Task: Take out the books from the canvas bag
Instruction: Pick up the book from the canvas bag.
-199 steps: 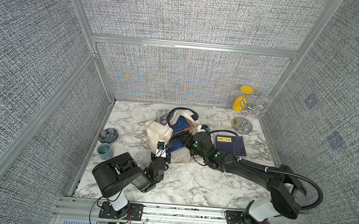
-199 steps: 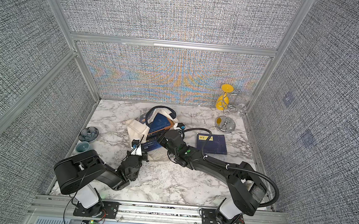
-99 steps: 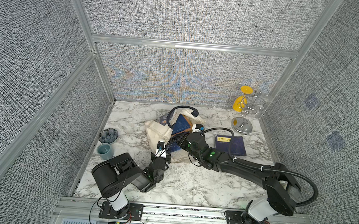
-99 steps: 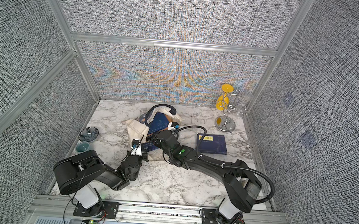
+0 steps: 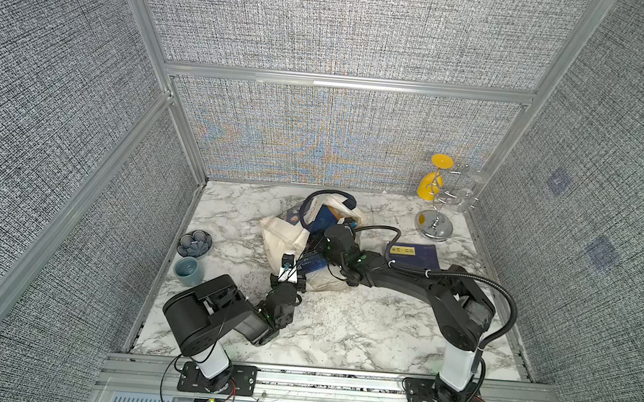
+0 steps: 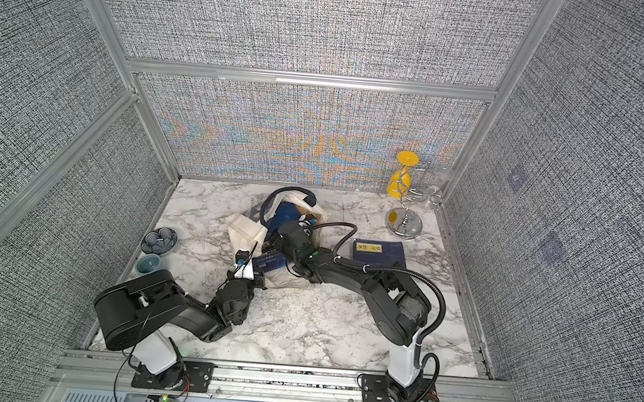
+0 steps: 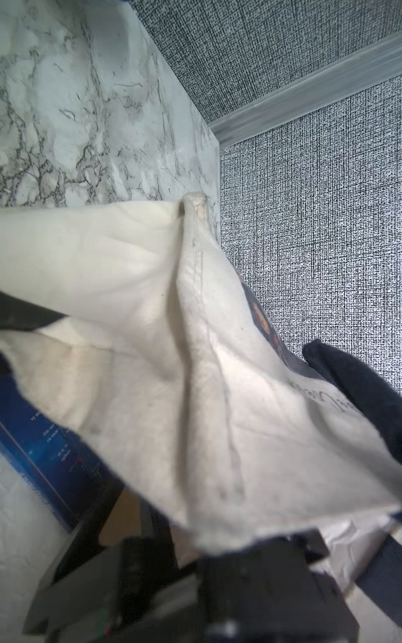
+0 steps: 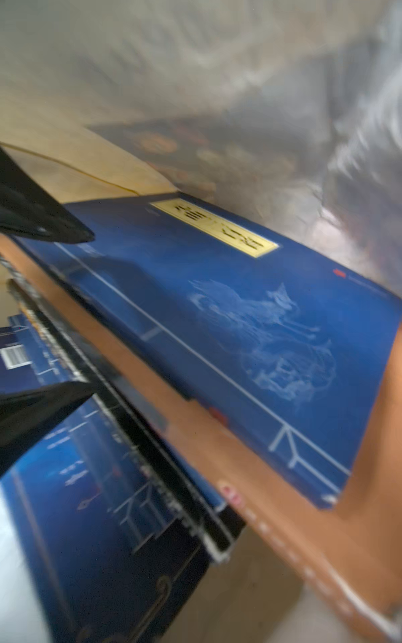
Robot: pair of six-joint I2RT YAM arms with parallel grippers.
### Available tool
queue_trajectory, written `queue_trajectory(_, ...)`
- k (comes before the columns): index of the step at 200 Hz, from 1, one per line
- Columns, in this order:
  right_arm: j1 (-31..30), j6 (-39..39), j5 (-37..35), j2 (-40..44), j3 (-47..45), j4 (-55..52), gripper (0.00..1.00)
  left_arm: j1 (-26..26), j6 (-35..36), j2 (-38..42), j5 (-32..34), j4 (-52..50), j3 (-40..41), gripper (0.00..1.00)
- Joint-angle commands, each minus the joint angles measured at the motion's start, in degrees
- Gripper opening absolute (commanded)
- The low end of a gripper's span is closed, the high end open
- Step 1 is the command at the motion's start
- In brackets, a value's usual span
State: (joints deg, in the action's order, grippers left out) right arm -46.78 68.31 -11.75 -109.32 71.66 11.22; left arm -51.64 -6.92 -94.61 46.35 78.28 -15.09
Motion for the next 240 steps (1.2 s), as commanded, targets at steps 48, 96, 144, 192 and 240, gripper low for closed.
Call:
queue_trajectory(48,1.4,1.2,-1.5,-1.9,0.6,2.0,0.53,0.0,0.0,-0.4,-0.8,1.8,-0.4,0.00)
queue_trajectory(96,1.4,0.0,-2.0,2.3,-4.6,4.4,0.28,0.0,-0.1,-0.9,-1.1,1.7,-0.6,0.00)
queue_trajectory(144,0.7,-0.4,-1.5,7.3,-7.6,3.4,0.25,0.0,-0.2,-0.9,-1.1,1.7,-0.6,0.00)
queue_trajectory(192,0.4,-1.4,-1.1,7.3,-8.8,7.1,0.33,0.0,-0.2,-0.9,-1.1,1.7,-0.6,0.00)
queue_trajectory(240,0.1,-0.5,-0.9,4.2,-7.1,9.0,0.48,0.0,-0.1,-0.8,-1.1,1.8,-0.6,0.00)
